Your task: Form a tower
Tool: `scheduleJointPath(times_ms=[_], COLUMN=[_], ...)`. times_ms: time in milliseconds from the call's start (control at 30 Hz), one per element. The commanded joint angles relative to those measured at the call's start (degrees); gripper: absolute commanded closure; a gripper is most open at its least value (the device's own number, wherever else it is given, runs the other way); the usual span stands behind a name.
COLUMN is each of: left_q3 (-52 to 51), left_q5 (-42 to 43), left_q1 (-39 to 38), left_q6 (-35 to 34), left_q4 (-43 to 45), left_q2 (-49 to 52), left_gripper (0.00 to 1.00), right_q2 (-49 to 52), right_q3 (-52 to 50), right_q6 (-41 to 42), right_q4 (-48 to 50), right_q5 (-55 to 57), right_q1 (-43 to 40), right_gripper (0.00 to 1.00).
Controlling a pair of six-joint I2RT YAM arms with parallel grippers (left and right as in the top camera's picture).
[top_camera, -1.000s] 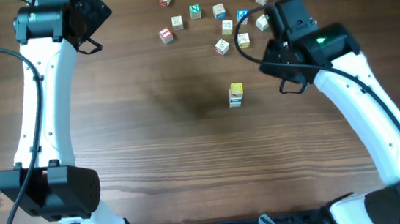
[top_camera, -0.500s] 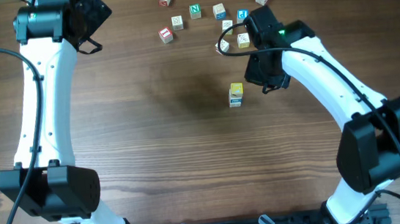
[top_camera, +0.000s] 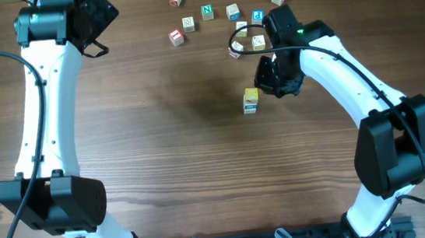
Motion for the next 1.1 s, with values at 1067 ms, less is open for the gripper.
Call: scheduleJointPath(times_ms=[1067], left_q3=[0.2], left_q5=[-0.4], left_q1=[0.0], left_q6=[-0.4], left_q4=[0.1], left_q2=[0.3], left_gripper=[0.00], right_q2=[0.5], right_q3=[2.1], right_q6=[-6.1], right_q4=[-0.8], right_q5=[-1.2], right_q1=[-2.8], right_gripper=[0.95])
